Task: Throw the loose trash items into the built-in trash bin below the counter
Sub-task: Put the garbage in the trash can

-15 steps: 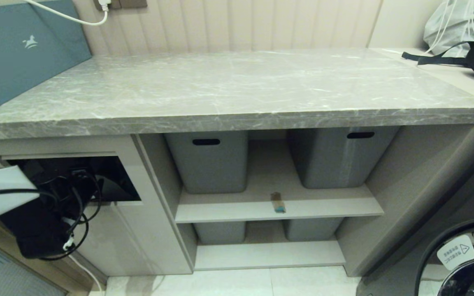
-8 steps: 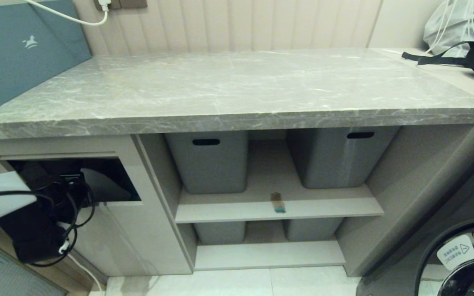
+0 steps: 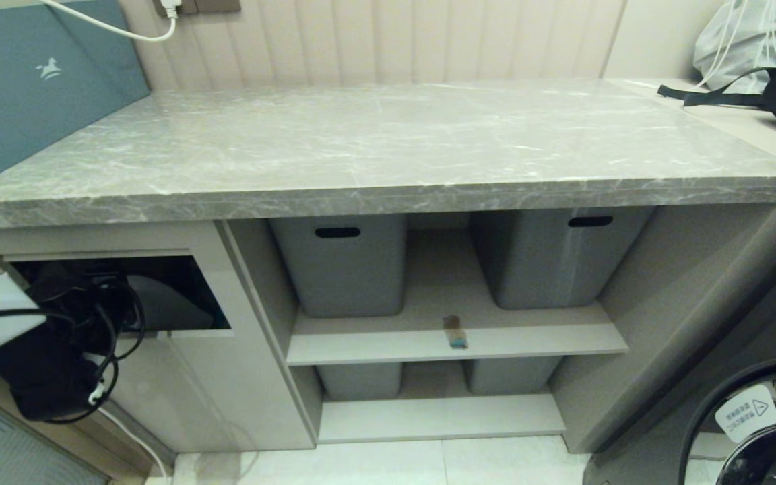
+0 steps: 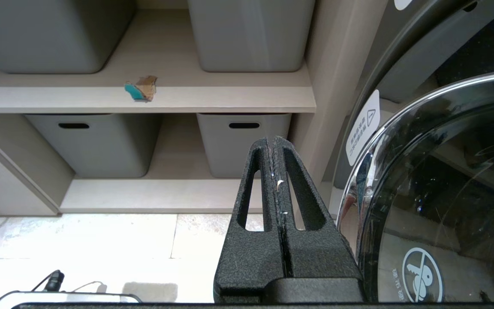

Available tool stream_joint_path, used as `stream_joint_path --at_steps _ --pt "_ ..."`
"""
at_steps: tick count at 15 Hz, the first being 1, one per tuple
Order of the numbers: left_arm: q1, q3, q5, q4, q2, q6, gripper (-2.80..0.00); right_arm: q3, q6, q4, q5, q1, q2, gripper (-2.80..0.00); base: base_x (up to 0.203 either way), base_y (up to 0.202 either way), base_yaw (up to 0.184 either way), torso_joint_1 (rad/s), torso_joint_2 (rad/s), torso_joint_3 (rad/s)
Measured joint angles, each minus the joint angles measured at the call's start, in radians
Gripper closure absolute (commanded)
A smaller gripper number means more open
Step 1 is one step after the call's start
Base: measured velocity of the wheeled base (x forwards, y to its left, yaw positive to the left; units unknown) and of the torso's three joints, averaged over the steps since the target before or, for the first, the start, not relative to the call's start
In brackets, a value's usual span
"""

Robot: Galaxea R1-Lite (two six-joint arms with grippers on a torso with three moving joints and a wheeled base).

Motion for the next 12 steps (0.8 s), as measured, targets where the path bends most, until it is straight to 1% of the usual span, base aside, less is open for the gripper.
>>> stream_joint_path --at_steps 2,6,12 --pt "0.029 -0.022 0.002 0.0 0.005 0.001 -2.8 0.0 0.006 0.0 -0.001 0.0 0.0 0.0 0.0 0.0 0.0 0.0 0.0 0.0" --pt "0.081 -0.028 -0.004 0.0 0.016 0.004 -2.8 0.0 0.007 0.0 -0.001 0.0 0.0 0.0 0.0 0.0 0.0 0.0 0.0 0.0" --pt "0.104 -0.097 -0.006 -0.001 0.06 0.006 -2.8 0.0 0.007 0.0 -0.001 0.0 0.0 0.0 0.0 0.0 0.0 0.0 0.0 0.0"
